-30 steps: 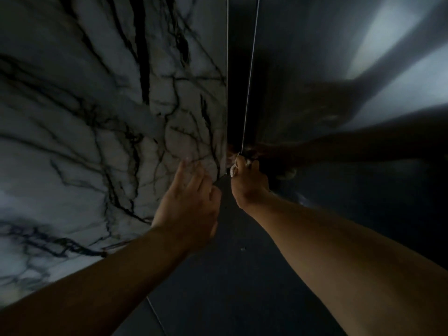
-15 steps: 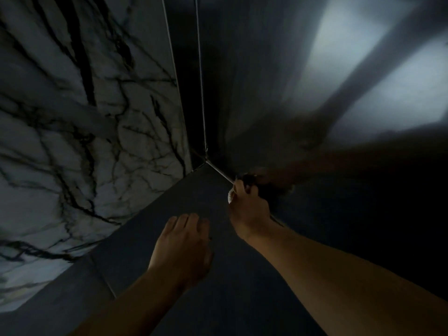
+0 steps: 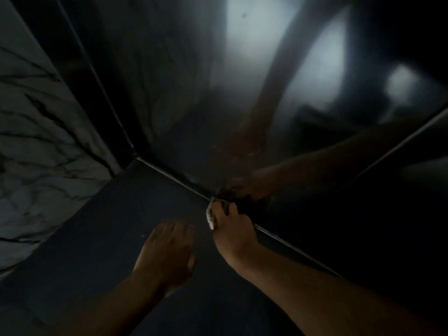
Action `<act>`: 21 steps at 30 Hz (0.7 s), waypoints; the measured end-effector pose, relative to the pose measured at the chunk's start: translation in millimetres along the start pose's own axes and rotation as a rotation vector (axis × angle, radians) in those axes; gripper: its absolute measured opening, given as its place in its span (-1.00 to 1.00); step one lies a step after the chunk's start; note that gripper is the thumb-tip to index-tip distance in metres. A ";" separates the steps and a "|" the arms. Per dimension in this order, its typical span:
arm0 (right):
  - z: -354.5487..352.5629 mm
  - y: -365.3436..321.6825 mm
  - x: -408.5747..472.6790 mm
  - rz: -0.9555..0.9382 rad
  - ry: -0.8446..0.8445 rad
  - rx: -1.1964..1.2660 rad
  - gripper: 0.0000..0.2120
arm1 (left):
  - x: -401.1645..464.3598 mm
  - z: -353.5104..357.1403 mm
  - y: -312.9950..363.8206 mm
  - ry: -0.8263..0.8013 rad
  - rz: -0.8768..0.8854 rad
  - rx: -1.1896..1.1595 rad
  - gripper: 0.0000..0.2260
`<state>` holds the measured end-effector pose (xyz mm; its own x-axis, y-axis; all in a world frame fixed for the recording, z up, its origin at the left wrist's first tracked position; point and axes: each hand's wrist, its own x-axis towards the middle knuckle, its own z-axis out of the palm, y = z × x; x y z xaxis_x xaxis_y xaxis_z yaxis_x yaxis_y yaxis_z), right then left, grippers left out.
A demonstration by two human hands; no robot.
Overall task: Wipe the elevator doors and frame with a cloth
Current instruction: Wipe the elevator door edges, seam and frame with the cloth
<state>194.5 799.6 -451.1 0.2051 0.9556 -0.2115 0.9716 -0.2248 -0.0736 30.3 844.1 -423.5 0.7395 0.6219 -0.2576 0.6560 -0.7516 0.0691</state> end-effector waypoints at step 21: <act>-1.6 109.6 -117.7 -0.004 -0.048 -0.111 -0.55 | 41.9 16.7 137.7 -0.008 0.385 0.106 -0.50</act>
<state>277.0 662.9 -432.6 0.1975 0.9458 -0.2578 0.9801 -0.1957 0.0329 149.1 763.0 -440.9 0.9268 0.2892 -0.2398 0.3119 -0.9481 0.0622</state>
